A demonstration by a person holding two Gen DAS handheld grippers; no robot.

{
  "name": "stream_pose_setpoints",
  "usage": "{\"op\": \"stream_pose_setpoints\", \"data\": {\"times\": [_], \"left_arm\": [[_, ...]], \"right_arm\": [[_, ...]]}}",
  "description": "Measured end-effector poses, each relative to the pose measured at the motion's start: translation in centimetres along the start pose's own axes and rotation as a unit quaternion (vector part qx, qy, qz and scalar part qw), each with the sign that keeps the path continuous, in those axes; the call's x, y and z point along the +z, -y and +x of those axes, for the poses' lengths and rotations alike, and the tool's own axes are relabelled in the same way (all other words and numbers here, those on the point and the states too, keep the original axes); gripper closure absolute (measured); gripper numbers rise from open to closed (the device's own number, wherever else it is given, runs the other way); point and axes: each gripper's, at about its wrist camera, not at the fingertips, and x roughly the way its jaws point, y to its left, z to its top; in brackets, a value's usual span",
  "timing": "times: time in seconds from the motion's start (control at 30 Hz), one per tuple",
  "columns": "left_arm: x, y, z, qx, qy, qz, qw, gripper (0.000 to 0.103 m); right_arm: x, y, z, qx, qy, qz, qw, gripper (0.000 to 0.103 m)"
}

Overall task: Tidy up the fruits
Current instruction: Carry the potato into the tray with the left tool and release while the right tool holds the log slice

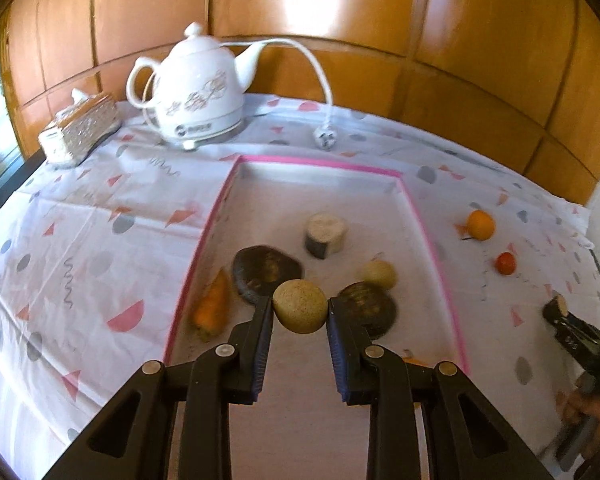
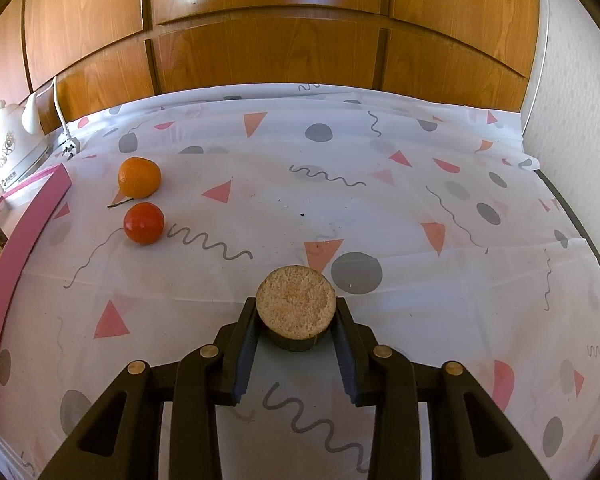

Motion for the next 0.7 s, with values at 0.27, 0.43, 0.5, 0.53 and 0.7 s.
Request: {"op": "stream_pose_setpoints", "data": {"times": [0.27, 0.43, 0.5, 0.53, 0.7], "left_arm": [[-0.3, -1.2, 0.5, 0.012, -0.004, -0.018, 0.9997, 0.060], [-0.5, -1.6, 0.4, 0.014, -0.010, -0.028, 0.9995, 0.054], [-0.6, -1.8, 0.2, 0.015, -0.010, -0.032, 0.9993, 0.048], [-0.7, -1.8, 0.0, 0.016, -0.009, -0.034, 0.9993, 0.046], [-0.8, -2.2, -0.8, 0.016, -0.002, -0.038, 0.9992, 0.046]], "right_arm": [[0.0, -0.1, 0.0, 0.000, 0.000, 0.000, 1.000, 0.067], [0.0, -0.1, 0.0, 0.000, 0.000, 0.000, 1.000, 0.067], [0.0, -0.1, 0.0, 0.000, 0.000, -0.001, 1.000, 0.067], [0.0, -0.1, 0.0, 0.000, 0.000, -0.001, 1.000, 0.067], [0.1, -0.1, -0.1, -0.003, -0.002, -0.003, 1.000, 0.067]]}}
